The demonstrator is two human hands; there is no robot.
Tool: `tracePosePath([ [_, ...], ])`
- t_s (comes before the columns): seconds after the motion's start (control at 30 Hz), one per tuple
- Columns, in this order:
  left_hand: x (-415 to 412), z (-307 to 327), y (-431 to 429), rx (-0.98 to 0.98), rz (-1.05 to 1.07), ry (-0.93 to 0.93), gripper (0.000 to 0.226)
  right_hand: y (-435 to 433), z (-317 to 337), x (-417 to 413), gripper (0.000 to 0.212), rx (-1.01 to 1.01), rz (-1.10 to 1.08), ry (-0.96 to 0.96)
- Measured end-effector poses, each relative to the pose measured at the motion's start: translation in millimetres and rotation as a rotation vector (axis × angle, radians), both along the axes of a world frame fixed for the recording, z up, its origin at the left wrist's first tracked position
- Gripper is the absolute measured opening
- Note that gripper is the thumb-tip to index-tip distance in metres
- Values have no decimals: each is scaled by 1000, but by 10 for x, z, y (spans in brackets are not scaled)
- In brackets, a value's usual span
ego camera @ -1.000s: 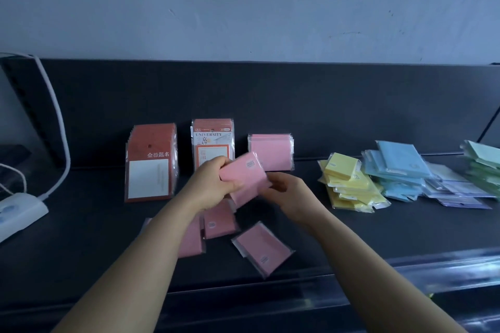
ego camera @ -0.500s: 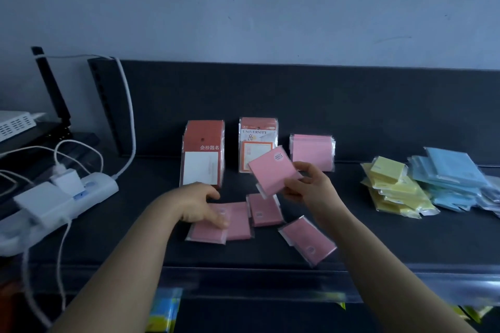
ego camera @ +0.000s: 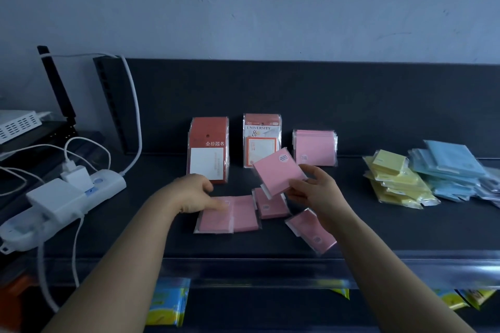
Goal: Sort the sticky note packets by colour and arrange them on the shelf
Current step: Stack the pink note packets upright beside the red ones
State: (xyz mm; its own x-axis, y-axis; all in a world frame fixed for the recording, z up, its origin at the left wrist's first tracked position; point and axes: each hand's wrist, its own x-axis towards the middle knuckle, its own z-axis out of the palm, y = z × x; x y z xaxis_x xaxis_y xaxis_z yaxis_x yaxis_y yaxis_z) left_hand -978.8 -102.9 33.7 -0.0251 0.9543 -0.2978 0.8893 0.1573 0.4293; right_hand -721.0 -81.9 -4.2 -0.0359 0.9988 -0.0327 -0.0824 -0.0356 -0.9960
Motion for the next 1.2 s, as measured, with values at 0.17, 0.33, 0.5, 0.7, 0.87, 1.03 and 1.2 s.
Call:
tracePosePath([
  [0.17,335,-78,-19,1,-123,97,91,-23,15,6,31,4,-4,-19],
  [0.33,327,-68,35,30,-119,-31,69,-31,9,43,32,10,-16,8],
  [0.5,229,-53,132,251,4,-303,30,-56,38,86,25,22,-55,51],
  [0.7,268,103,195,488,75,-439,14,-35,83,173,19,56,-140,114],
  [0.87,444,169,267,632,45,-519,10,-13,149,292,16,92,-109,128],
  [1.03,682,105,379,595,-62,-513,14,-28,206,405,15,157,-19,-79],
  [1.2,980,122,392,394,-187,-487,36,45,214,505,13,194,-103,-225],
])
